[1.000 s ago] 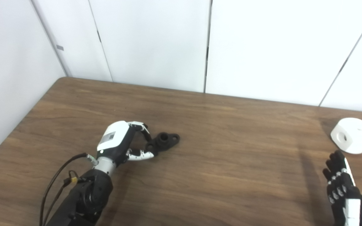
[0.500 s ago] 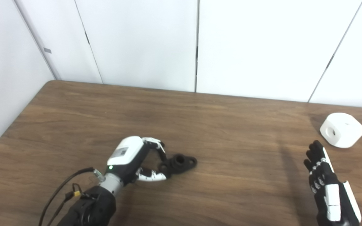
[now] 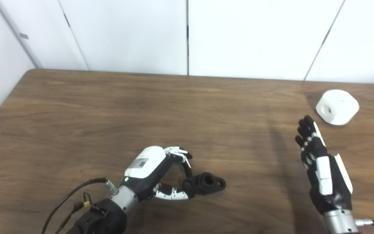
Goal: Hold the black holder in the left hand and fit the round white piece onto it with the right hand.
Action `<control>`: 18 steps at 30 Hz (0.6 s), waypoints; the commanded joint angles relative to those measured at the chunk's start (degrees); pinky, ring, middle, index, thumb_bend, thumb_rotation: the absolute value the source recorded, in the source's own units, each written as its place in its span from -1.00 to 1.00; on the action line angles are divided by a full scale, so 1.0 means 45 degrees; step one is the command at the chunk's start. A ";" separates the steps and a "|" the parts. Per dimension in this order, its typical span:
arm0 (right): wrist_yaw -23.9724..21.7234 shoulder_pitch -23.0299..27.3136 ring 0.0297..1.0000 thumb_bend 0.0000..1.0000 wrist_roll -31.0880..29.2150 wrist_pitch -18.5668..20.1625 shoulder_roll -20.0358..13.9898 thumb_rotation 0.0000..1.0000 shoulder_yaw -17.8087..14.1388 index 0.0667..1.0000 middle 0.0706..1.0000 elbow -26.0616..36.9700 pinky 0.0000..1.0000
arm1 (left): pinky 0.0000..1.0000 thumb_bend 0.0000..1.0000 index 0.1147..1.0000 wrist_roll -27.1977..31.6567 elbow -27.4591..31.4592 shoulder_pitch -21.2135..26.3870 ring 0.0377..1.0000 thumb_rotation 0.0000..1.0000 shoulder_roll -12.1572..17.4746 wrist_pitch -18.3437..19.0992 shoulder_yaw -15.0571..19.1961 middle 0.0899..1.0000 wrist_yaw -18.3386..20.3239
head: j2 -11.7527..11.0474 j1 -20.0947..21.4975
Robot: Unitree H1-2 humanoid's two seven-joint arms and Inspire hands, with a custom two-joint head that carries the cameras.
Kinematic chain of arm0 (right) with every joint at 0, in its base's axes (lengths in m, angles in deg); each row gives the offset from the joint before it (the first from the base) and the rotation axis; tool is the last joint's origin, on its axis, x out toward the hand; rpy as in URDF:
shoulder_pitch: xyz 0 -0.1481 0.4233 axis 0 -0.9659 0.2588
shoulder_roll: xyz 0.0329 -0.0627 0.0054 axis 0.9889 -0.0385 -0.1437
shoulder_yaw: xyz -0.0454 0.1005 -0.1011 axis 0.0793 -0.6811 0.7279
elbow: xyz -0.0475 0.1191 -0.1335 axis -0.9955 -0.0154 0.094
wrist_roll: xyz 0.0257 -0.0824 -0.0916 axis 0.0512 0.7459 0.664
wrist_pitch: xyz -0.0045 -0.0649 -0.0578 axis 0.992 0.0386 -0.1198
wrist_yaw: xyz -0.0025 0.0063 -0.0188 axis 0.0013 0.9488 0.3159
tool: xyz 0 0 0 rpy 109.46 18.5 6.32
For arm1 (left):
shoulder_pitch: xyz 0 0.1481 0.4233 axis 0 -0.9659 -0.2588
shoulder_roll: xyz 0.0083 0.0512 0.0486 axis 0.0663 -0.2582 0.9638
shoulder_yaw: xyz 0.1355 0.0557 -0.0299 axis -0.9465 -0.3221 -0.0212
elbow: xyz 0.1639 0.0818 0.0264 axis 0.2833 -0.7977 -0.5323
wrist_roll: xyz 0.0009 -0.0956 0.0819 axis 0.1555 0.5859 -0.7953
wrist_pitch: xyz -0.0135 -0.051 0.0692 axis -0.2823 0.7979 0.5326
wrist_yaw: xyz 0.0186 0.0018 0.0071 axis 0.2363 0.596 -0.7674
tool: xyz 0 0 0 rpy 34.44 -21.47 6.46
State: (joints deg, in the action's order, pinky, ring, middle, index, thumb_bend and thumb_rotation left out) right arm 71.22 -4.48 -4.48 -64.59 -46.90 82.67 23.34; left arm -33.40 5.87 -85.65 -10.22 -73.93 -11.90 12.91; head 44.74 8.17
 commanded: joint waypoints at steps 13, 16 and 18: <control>0.0517 -0.4639 1.00 0.14 0.0123 0.0310 0.1003 1.00 0.0593 0.99 0.97 0.2286 1.00 | 0.67 0.03 -0.16 0.0220 -0.0776 -0.0648 0.70 -0.91 0.0327 -0.0621 -0.0918 0.52 0.1502 | 0.0289 0.0058; 0.0490 -0.4638 1.00 0.13 -0.0057 0.0296 0.0944 1.00 0.0475 0.99 0.97 0.2394 1.00 | 0.68 0.03 -0.15 -0.0628 -0.0776 -0.0521 0.71 -0.91 0.0368 -0.0146 -0.0958 0.53 0.1664 | 0.0300 0.0091; 0.0494 -0.4626 1.00 0.13 -0.0130 0.0243 0.0909 1.00 0.0370 0.98 0.97 0.2501 1.00 | 0.70 0.03 -0.15 -0.1394 -0.0727 -0.0413 0.71 -0.91 0.0414 -0.0004 -0.1067 0.53 0.1748 | 0.0305 0.0121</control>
State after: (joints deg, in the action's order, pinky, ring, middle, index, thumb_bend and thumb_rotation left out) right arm 71.34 -4.48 -3.80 -61.28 -46.87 83.02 27.07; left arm -34.43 5.16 -86.34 -10.17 -76.68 -13.50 13.24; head 46.05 8.70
